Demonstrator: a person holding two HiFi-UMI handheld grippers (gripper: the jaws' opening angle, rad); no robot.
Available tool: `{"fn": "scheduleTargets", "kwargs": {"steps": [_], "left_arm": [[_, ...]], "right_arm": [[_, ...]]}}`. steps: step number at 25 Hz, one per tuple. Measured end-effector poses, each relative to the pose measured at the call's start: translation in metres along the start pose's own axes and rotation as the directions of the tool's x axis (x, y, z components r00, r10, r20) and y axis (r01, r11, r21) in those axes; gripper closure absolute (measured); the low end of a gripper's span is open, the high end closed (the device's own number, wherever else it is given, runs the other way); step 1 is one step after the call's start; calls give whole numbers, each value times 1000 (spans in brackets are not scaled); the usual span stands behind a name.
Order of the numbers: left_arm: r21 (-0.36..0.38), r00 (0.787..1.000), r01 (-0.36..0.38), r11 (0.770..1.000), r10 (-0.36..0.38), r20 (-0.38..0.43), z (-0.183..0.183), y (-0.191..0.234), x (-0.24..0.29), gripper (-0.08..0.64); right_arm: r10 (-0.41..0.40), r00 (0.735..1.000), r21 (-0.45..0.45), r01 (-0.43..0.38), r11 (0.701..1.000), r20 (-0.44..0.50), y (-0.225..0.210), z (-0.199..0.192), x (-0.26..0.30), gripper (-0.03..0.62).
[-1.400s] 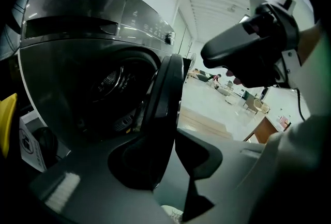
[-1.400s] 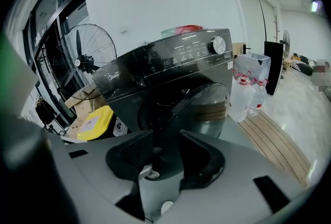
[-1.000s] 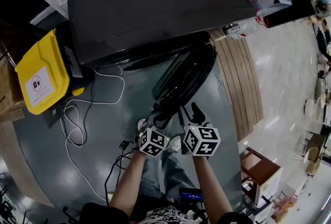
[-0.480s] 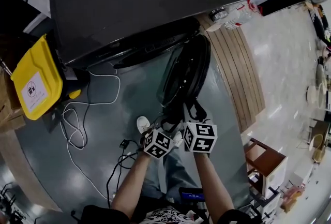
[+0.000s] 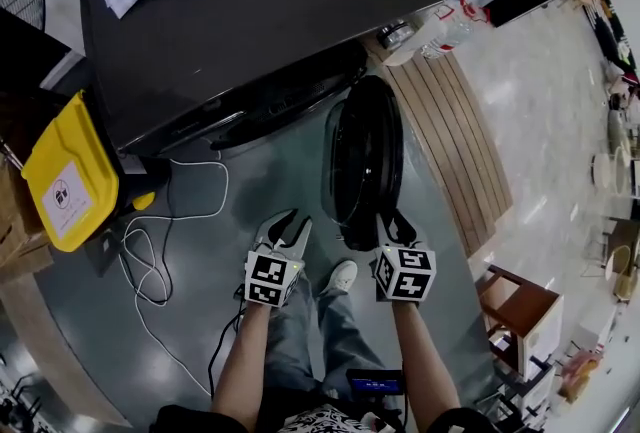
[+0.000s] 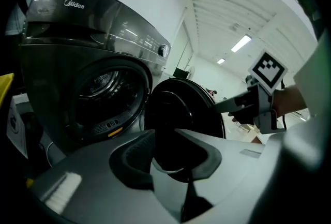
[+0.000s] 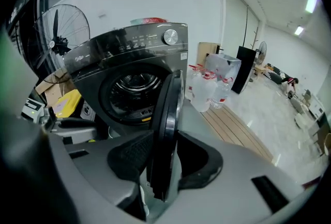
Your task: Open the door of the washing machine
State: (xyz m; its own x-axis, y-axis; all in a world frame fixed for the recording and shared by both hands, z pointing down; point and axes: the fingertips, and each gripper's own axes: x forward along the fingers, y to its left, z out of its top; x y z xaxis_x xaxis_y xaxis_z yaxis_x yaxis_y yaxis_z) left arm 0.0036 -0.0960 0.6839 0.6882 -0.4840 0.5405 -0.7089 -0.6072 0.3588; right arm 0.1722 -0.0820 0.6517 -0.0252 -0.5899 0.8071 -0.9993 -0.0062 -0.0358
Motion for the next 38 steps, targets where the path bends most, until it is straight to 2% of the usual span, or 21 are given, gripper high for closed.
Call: {"fn": "scheduleTargets", "kwargs": {"steps": [5, 16, 22, 30, 33, 35, 38], "left_arm": [[-38, 998, -49, 998, 50, 26, 11, 19, -2, 448], [-121, 992, -111, 986, 117, 38, 8, 52, -10, 462], [-121, 991, -114, 986, 122, 62, 19, 61, -12, 462], [-95, 985, -111, 989, 122, 125, 45, 54, -22, 462], [-88, 980, -127, 988, 139, 145, 55, 54, -27, 460], [-93, 976, -134, 987, 147, 162, 63, 52, -32, 448], [-108, 970, -121, 987, 141, 197, 81, 41, -47, 434]], "right_arm": [[-61, 998, 13, 61, 998, -4, -41, -2, -7, 451], [-194, 981, 100, 195, 976, -21, -104, -5, -13, 440], [-265, 964, 135, 266, 955, -25, -126, -1, -13, 444], [-275, 961, 152, 276, 949, -31, -132, -2, -13, 443], [-281, 959, 86, 284, 955, -47, -127, 0, -17, 484], [-257, 966, 60, 258, 964, -23, -119, 8, -25, 485], [-162, 986, 112, 156, 981, 41, -92, 19, -41, 487]]}}
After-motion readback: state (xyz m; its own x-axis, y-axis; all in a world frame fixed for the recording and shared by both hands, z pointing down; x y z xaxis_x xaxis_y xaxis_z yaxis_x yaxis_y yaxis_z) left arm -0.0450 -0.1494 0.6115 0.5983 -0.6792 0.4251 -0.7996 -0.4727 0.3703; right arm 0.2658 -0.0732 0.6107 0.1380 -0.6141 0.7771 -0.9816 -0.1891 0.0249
